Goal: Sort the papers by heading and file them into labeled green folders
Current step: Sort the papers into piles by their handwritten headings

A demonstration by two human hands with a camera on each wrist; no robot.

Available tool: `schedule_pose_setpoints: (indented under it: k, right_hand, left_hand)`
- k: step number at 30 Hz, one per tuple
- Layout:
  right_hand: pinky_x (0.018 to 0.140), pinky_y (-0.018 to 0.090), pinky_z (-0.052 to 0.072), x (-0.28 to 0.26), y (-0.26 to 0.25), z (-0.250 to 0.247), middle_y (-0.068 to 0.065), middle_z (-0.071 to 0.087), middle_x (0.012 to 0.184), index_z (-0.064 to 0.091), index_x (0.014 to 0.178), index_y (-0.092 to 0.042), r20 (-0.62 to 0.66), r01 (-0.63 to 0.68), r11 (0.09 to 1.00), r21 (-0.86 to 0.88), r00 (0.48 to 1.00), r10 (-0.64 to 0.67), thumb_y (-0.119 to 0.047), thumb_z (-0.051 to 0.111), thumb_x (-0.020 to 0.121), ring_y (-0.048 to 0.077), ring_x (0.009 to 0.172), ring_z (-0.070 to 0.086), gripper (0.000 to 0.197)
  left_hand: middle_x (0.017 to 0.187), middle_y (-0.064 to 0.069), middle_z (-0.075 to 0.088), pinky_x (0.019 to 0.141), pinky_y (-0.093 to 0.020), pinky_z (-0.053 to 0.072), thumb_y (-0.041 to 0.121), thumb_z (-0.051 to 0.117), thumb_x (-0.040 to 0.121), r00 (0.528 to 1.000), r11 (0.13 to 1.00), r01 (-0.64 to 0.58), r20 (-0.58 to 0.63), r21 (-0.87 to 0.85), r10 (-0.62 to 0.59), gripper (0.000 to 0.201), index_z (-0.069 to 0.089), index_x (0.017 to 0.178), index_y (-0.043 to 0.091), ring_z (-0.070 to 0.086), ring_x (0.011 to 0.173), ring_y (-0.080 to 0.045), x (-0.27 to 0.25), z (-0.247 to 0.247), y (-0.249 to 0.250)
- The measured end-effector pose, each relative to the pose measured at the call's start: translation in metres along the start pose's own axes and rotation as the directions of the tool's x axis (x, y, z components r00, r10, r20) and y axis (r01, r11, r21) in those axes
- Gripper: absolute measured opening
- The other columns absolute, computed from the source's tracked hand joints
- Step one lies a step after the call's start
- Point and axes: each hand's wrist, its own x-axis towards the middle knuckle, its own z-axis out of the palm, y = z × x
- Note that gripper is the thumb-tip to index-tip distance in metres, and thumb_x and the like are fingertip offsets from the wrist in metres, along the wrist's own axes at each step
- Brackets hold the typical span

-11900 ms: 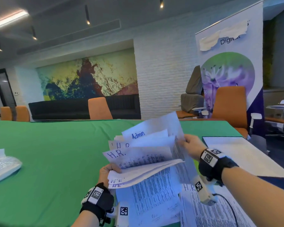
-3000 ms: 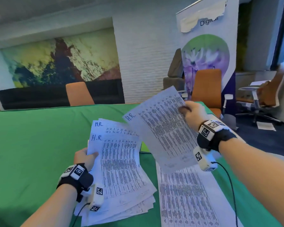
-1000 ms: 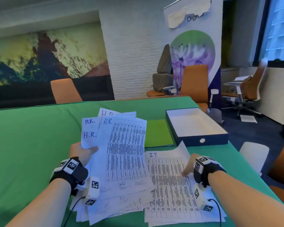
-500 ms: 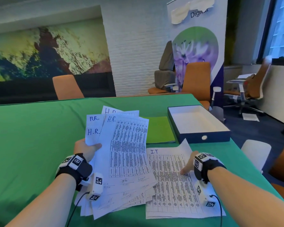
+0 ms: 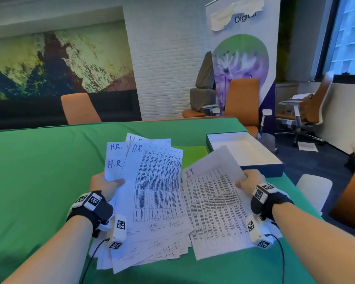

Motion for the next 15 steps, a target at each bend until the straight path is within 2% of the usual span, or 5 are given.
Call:
schedule_pose_setpoints:
  k: [4, 7, 10, 13, 15]
  right_hand:
    - [0.076, 0.028, 0.042, -0.001, -0.007, -0.012, 0.015, 0.065, 0.099, 0.065, 0.103, -0.006, -0.015, 0.044, 0.996, 0.074, 0.999, -0.043, -0.014, 0.063, 0.087, 0.024, 0.081, 0.053, 0.017]
    - [0.08, 0.031, 0.048, 0.0, -0.003, -0.004, 0.015, 0.066, 0.107, 0.066, 0.107, -0.008, 0.065, 0.031, 0.999, -0.024, 0.997, -0.03, -0.014, 0.059, 0.089, 0.026, 0.086, 0.06, 0.02]
    - [0.081, 0.033, 0.051, 0.001, 0.003, 0.012, 0.012, 0.068, 0.1, 0.068, 0.108, -0.009, 0.135, 0.024, 0.995, -0.101, 0.991, -0.01, -0.008, 0.046, 0.091, 0.027, 0.088, 0.064, 0.027]
    - [0.082, 0.034, 0.05, 0.001, -0.004, 0.017, 0.014, 0.067, 0.104, 0.065, 0.111, -0.011, 0.127, 0.061, 0.989, -0.137, 0.991, -0.043, -0.004, 0.039, 0.093, 0.03, 0.093, 0.063, 0.032]
    - [0.088, 0.037, 0.05, 0.002, -0.012, 0.014, 0.014, 0.065, 0.11, 0.06, 0.115, -0.011, 0.109, 0.096, 0.987, -0.127, 0.991, -0.082, 0.0, 0.037, 0.091, 0.031, 0.099, 0.062, 0.035]
  left_hand:
    - [0.116, -0.021, 0.064, 0.08, -0.035, 0.045, 0.0, 0.068, 0.081, 1.0, 1.0, 0.001, -0.002, 0.005, -0.001, 0.032, 0.062, 0.113, -0.005, 0.056, 0.087, -0.026, 0.0, 0.002, -0.002]
    - [0.115, -0.022, 0.064, 0.08, -0.036, 0.045, -0.001, 0.068, 0.081, 1.0, 1.0, 0.012, -0.016, -0.007, -0.012, 0.033, 0.062, 0.113, -0.005, 0.057, 0.087, -0.028, 0.003, 0.002, -0.008]
    - [0.114, -0.022, 0.064, 0.082, -0.038, 0.046, 0.0, 0.068, 0.08, 0.999, 1.0, 0.018, -0.032, -0.011, -0.018, 0.032, 0.062, 0.112, -0.004, 0.058, 0.087, -0.029, 0.007, -0.001, -0.014]
    - [0.113, -0.021, 0.065, 0.083, -0.039, 0.047, 0.0, 0.069, 0.08, 1.0, 1.0, 0.009, -0.018, -0.001, -0.009, 0.031, 0.063, 0.111, -0.004, 0.058, 0.089, -0.029, 0.012, -0.003, -0.017]
    - [0.113, -0.02, 0.065, 0.084, -0.04, 0.048, 0.001, 0.069, 0.08, 1.0, 1.0, 0.007, -0.006, 0.015, -0.007, 0.031, 0.063, 0.11, -0.003, 0.059, 0.089, -0.03, 0.014, -0.003, -0.017]
